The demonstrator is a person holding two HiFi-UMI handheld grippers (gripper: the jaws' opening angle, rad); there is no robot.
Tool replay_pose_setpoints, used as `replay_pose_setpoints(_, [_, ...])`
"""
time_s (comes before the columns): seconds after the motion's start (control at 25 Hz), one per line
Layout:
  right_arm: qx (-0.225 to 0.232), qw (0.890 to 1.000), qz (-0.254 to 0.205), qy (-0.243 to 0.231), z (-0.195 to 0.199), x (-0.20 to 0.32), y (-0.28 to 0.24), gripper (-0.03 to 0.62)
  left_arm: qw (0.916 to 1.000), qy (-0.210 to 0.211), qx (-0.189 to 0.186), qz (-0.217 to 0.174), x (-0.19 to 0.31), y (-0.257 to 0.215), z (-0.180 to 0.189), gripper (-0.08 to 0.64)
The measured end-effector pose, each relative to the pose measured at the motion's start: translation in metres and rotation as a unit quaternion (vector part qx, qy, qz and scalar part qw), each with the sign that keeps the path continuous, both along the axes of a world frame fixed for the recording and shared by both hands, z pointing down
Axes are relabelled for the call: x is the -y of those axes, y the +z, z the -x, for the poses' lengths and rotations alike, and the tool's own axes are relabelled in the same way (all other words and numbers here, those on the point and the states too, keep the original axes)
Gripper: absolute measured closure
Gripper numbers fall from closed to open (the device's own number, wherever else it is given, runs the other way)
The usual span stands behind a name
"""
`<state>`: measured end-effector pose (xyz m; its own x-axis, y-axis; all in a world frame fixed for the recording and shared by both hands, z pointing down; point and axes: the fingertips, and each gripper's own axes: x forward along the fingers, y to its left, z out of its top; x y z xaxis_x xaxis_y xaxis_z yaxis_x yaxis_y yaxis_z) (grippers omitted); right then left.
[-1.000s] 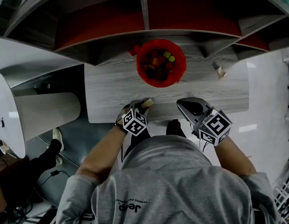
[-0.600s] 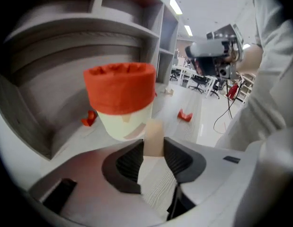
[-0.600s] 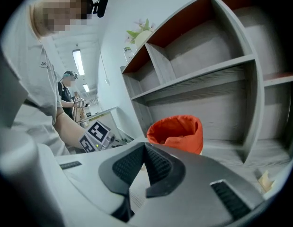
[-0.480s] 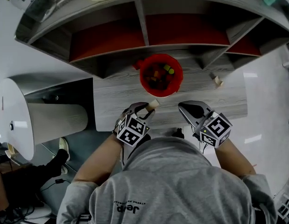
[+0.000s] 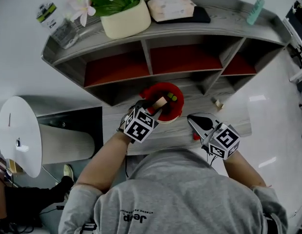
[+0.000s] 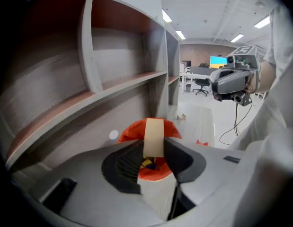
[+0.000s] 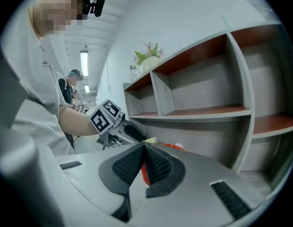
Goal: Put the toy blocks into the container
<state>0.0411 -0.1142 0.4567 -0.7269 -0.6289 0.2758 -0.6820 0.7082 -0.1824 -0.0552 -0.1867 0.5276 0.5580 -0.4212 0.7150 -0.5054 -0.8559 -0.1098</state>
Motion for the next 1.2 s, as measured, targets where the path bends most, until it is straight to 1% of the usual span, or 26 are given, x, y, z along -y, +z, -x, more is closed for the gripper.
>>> replay_pose_setpoints(0.24, [-0.004,1.0,-0.009,0.008,-0.008,-0.001,-0.01,0.571,1.0,0.001,0.005,0.004,0.012,-0.001,-0.009,0.391])
replay_pose_setpoints(0.4, [-0.006,1.0,-0.01,0.01,-0.011,-0.001,-0.011,0.571,1.0,-0.002,-0.006,-0.003,0.021,-0.001,-0.016,0.386])
replay_pose_setpoints(0.44, [-0.006,1.0,-0.01,0.011,-0.012,-0.001,-0.011,0.571,0.9999,-0.003,-0.013,-0.003,0.022,-0.001,-0.018,0.369])
replay_pose_setpoints(0.52, [-0.006,1.0,-0.009,0.013,-0.014,0.0,-0.01,0.571,0.9997,-0.004,-0.024,0.001,0.023,-0.001,-0.02,0.296])
replay_pose_setpoints(0.56, [-0.007,1.0,-0.008,0.014,-0.015,0.0,-0.009,0.571,0.9996,-0.005,-0.027,0.002,0.023,-0.002,-0.021,0.288])
replay_pose_setpoints(0.92, [-0.003,1.0,-0.01,0.019,-0.02,0.001,-0.012,0.571,0.9995,-0.001,-0.03,0.007,0.005,-0.006,-0.017,0.288])
replay_pose_setpoints(1.04, [0.001,1.0,-0.009,0.026,-0.025,0.0,-0.011,0.571,0.9987,0.021,-0.043,0.014,-0.013,-0.01,-0.029,0.288])
replay_pose_setpoints(1.12, [0.004,0.999,-0.006,0.036,-0.033,0.001,-0.008,0.571,0.9966,0.05,-0.061,0.021,-0.03,-0.013,-0.047,0.291])
replay_pose_setpoints(1.2, [0.006,0.999,-0.001,0.048,-0.045,0.001,-0.004,0.571,0.9931,0.083,-0.074,0.037,-0.051,-0.01,-0.069,0.291])
